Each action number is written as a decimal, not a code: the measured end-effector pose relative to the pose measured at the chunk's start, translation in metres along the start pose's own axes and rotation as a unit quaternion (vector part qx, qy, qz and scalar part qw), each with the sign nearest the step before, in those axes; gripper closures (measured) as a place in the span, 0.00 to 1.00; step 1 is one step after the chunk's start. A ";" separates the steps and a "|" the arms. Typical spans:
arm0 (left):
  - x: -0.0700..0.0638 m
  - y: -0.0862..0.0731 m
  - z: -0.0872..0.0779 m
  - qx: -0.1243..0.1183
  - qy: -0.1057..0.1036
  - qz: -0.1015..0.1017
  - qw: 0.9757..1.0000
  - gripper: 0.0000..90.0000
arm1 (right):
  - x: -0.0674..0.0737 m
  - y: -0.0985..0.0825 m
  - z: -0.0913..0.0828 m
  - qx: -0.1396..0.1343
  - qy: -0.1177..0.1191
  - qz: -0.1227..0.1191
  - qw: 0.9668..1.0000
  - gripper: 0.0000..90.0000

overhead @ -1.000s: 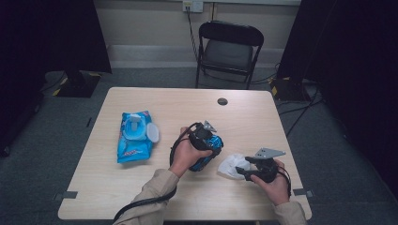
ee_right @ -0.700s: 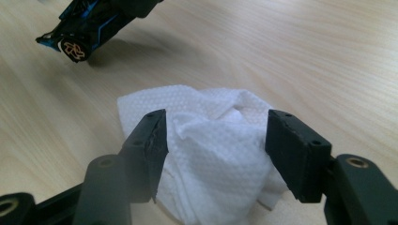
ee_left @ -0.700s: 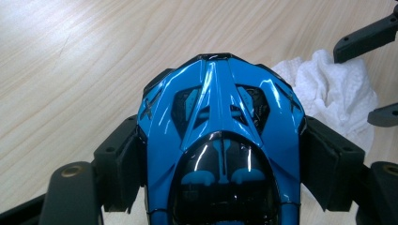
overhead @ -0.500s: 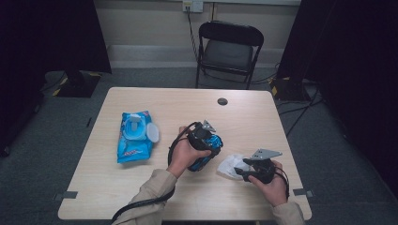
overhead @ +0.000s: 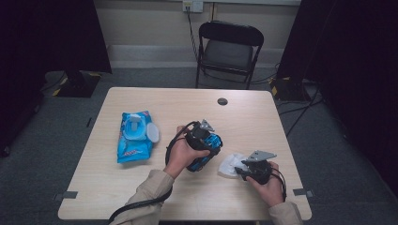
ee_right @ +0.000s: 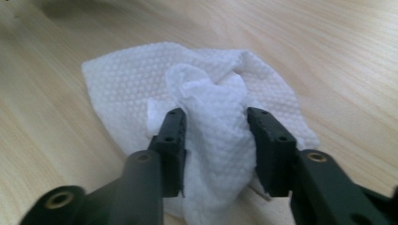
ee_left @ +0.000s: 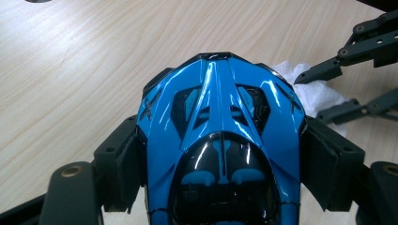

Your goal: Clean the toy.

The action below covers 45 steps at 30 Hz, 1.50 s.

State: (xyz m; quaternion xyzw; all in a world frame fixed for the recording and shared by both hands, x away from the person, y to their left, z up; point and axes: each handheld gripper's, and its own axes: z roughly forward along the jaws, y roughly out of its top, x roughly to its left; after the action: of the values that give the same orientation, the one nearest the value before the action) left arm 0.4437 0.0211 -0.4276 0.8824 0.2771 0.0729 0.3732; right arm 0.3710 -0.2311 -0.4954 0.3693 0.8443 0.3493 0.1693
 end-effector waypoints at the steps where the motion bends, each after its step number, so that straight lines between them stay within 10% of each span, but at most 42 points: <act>1: 0.000 0.000 -0.001 0.000 0.000 0.001 1.000 0.27 | 0.000 0.000 0.000 0.001 -0.002 0.001 1.000 0.72; 21: -0.004 -0.001 -0.013 -0.017 -0.017 0.005 1.000 0.27 | -0.017 0.011 -0.012 -0.021 0.045 0.075 0.996 0.91; 36: -0.016 -0.004 -0.013 -0.020 -0.039 0.018 0.999 0.27 | -0.047 0.079 -0.044 -0.079 0.016 0.085 0.993 0.91; 45: -0.025 -0.005 0.000 -0.014 -0.052 0.027 0.998 0.27 | -0.037 0.107 -0.039 -0.087 0.037 0.072 0.993 0.91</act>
State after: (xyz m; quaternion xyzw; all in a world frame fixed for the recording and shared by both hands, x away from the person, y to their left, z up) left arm 0.4207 0.0102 -0.4287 0.8868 0.2323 0.0409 0.3974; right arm 0.4288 -0.2244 -0.3906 0.4000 0.7876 0.4463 0.1435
